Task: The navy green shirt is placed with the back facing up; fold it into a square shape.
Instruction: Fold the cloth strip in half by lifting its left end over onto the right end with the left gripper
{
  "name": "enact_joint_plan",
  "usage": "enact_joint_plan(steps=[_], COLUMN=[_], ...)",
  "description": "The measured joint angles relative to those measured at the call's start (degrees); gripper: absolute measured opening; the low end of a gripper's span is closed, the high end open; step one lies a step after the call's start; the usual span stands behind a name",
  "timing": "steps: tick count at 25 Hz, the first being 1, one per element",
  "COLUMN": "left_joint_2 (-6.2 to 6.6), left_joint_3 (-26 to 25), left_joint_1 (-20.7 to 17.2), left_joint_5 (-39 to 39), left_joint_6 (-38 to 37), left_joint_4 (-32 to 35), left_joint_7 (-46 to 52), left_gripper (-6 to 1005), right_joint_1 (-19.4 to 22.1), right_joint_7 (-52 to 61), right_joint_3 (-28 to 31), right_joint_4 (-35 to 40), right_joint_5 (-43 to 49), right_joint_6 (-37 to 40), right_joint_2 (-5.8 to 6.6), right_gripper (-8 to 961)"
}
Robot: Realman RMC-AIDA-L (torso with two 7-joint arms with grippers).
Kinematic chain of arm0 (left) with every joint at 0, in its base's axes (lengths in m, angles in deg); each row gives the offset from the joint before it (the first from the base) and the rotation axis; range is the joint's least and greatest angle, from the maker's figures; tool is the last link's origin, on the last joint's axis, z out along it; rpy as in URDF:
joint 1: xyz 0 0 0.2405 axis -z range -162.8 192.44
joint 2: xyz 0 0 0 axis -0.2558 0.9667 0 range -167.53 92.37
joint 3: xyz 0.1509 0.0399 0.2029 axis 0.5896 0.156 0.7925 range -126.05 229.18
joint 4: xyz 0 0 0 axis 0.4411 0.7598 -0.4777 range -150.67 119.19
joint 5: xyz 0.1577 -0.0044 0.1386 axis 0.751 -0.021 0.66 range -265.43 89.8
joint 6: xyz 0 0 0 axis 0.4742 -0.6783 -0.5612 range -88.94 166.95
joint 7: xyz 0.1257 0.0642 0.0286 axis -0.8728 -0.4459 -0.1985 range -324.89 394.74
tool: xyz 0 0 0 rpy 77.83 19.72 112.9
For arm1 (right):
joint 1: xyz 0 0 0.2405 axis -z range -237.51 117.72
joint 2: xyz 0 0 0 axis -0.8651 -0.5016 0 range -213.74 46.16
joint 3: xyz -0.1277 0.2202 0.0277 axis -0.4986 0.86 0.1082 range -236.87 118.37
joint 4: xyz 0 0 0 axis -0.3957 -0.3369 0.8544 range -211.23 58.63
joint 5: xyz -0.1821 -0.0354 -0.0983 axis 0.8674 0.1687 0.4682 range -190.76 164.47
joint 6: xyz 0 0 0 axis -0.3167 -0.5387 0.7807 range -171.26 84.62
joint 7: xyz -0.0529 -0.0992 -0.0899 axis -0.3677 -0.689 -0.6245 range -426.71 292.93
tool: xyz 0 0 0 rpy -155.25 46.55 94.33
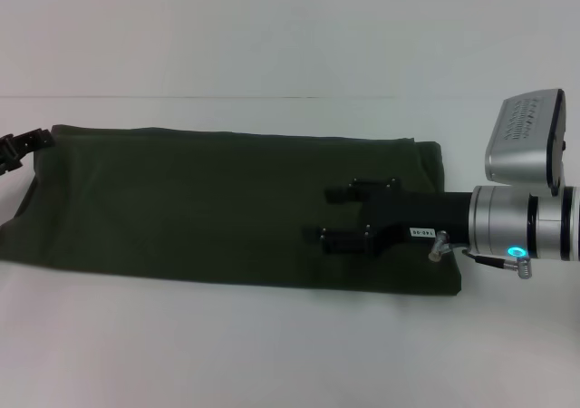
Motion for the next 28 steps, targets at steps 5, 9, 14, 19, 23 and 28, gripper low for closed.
enact_joint_plan(steps=[5,9,14,19,23,28], left_joint_2=[-0.24,-0.35,-0.44,-0.6,-0.96,-1.56], left_joint_3=[-1.24,-0.77,0.7,2.42,2.44,2.42], left_joint_1=[-0.06,0.33,0.18,-0.14,0.82,1.04], left_joint_5=[-1.86,-1.79,-0.86,-0.74,-0.71,-0.71], left_joint_6=[-6.16,-7.33,-3.31,1.53,2.86,3.4], left_joint_4=[-0.06,-1.92,-3.27,-4.17,-6.07,-5.97], left_joint_7=[-0.16,-0.36,-0.6,-1.09,-3.65,-4.28], left_gripper=[733,733,731,732,732,738], right_joint_1=[0.06,0.12,0.14,0.24,0.33,0.71], right_joint_7=[0.5,0.53,0.53,0.52,0.52,0.52], right_joint_3=[-0.14,-0.25,-0.26,-0.27,-0.27,-0.27], right_joint_4=[-0.16,-0.21,-0.22,-0.23,-0.22,0.01], right_joint_5=[0.0,0.0,0.22,0.2,0.16,0.12], right_joint_6=[-0.04,-0.06,-0.03,0.63,0.9,1.24], right_joint_2=[0.0,0.0,0.0,0.0,0.0,0.0], right_gripper=[787,787,787,787,787,788])
